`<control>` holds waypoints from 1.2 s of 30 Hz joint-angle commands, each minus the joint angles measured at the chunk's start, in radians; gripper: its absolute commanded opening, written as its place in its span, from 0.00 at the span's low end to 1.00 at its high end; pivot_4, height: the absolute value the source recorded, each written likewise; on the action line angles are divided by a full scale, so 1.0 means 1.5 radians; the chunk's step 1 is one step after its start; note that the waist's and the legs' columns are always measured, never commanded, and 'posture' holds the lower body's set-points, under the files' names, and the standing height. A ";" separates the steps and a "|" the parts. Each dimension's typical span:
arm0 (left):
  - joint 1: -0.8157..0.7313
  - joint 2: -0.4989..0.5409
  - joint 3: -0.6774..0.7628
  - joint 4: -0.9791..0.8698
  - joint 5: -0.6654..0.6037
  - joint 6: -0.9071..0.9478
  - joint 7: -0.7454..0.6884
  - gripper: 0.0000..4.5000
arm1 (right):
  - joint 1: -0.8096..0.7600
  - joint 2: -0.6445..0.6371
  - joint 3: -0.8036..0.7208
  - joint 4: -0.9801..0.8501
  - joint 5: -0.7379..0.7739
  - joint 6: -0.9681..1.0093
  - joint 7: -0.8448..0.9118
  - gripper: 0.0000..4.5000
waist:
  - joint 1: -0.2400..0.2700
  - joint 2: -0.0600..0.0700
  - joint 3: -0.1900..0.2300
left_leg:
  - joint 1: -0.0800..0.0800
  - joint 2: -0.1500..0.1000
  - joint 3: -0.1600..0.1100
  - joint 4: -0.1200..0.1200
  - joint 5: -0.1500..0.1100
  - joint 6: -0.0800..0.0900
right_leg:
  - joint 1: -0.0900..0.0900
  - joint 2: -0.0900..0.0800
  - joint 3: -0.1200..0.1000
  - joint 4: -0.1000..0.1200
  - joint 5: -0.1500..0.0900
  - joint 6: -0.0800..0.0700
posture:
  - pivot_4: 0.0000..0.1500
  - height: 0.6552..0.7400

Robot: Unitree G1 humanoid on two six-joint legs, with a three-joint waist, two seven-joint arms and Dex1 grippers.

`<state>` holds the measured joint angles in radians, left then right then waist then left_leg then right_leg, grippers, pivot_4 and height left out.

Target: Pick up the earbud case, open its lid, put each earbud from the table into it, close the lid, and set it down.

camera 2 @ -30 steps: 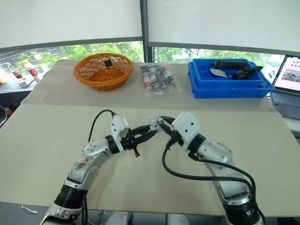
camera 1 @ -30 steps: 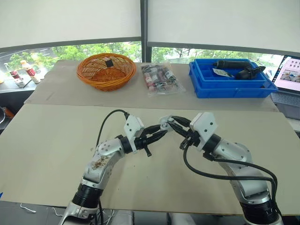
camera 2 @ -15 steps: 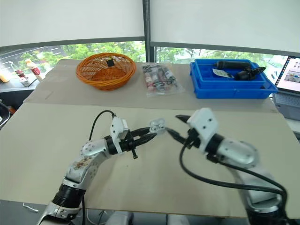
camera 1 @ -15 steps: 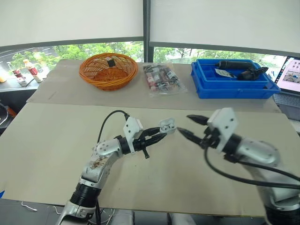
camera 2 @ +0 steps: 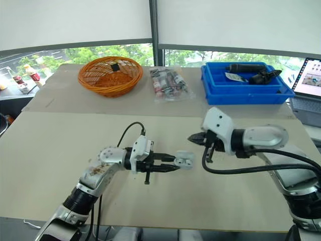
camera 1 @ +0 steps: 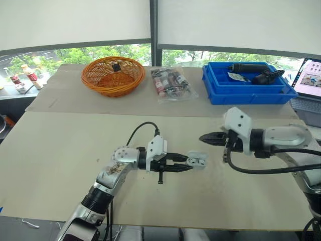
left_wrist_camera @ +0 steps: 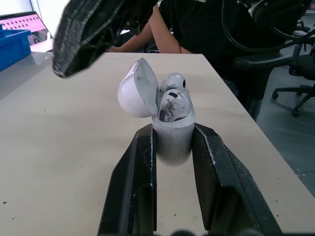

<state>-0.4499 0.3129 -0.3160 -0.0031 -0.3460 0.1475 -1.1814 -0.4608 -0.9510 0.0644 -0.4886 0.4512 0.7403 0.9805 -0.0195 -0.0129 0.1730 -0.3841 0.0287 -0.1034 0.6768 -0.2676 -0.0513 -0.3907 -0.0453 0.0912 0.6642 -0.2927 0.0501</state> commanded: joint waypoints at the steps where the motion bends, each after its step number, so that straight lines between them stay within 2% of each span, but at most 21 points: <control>1: -0.007 -0.014 -0.002 -0.008 0.005 -0.022 0.007 0.12 | 0.000 -0.014 -0.032 -0.050 0.057 0.035 0.025 0.00 | 0.003 0.000 0.000 | 0.000 0.000 0.000 0.000 0.000 0.000 | 0.000 0.000 0.000 0.000 0.000 0.000 | 1.00 0.69; 10: -0.023 -0.030 0.010 0.021 0.007 -0.006 0.028 0.12 | 0.085 -0.059 -0.110 -0.138 0.174 0.114 0.031 0.00 | 0.004 0.000 0.000 | 0.000 0.000 0.000 0.000 0.000 0.000 | 0.000 0.000 0.000 0.000 0.000 0.000 | 1.00 0.69; 14: -0.042 -0.034 0.012 0.035 -0.012 0.087 0.039 0.12 | 0.120 -0.061 -0.149 -0.159 0.192 0.126 0.001 0.00 | 0.004 0.000 0.000 | 0.000 0.000 0.000 0.000 0.000 0.000 | 0.000 0.000 0.000 0.000 0.000 0.000 | 1.00 0.69; 19: -0.096 0.002 0.000 0.062 -0.067 0.341 0.013 0.12 | 0.177 -0.056 -0.175 -0.168 0.154 0.110 -0.061 0.00 | 0.001 0.000 0.000 | 0.000 0.000 0.000 0.000 0.000 0.000 | 0.000 0.000 0.000 0.001 0.000 0.000 | 1.00 0.69; 23: -0.145 -0.027 0.023 0.148 -0.055 0.387 0.063 0.12 | 0.229 -0.054 -0.171 -0.180 0.110 0.083 -0.094 0.00 | 0.004 0.000 0.000 | 0.000 0.000 0.000 0.000 0.000 0.000 | 0.000 0.000 0.000 0.000 0.000 0.000 | 1.00 0.69; 28: -0.164 -0.017 0.002 0.194 -0.021 0.383 0.057 0.12 | 0.240 -0.049 -0.160 -0.182 0.086 0.064 -0.113 0.00 | 0.000 0.000 0.000 | 0.000 0.000 0.000 0.000 0.000 0.000 | 0.000 0.000 0.000 0.000 0.000 0.000 | 1.00 0.69; 30: -0.165 -0.006 -0.010 0.208 0.011 0.339 0.056 0.35 | 0.240 -0.049 -0.156 -0.179 0.082 0.059 -0.113 0.00 | -0.001 0.000 0.000 | 0.001 0.000 0.000 0.000 0.000 0.000 | 0.000 0.000 0.000 0.000 0.000 0.000 | 1.00 0.69; 31: -0.166 -0.003 -0.013 0.213 0.024 0.322 0.056 0.42 | 0.240 -0.049 -0.155 -0.178 0.080 0.057 -0.112 0.00 | -0.001 0.000 0.000 | 0.001 0.000 0.000 0.000 0.000 0.000 | 0.000 0.000 0.000 0.000 0.000 0.000 | 1.00 0.69; 33: -0.170 0.010 -0.017 0.221 0.046 0.279 0.047 0.65 | 0.239 -0.050 -0.154 -0.174 0.076 0.050 -0.108 0.00 | 0.001 0.000 0.000 | 0.000 0.000 0.000 0.000 0.000 0.000 | 0.000 0.000 0.000 0.000 0.000 0.000 | 1.00 0.69; 36: -0.174 0.026 -0.002 0.217 0.057 0.235 0.042 0.94 | 0.239 -0.053 -0.156 -0.169 0.075 0.041 -0.098 0.00 | 0.002 0.000 0.000 | 0.000 0.000 0.000 0.000 0.000 0.000 | 0.000 0.000 0.000 0.000 0.000 0.000 | 1.00 0.69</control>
<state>-0.6958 0.3346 -0.3388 0.3286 -0.2818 0.5441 -1.1140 -0.0986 -1.0272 -0.1604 -0.7340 0.5698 0.8324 0.8264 -0.0164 -0.0135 0.1732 -0.3834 0.0285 -0.1039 0.6766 -0.2675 -0.0514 -0.3901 -0.0449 0.0908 0.6645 -0.2930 0.0506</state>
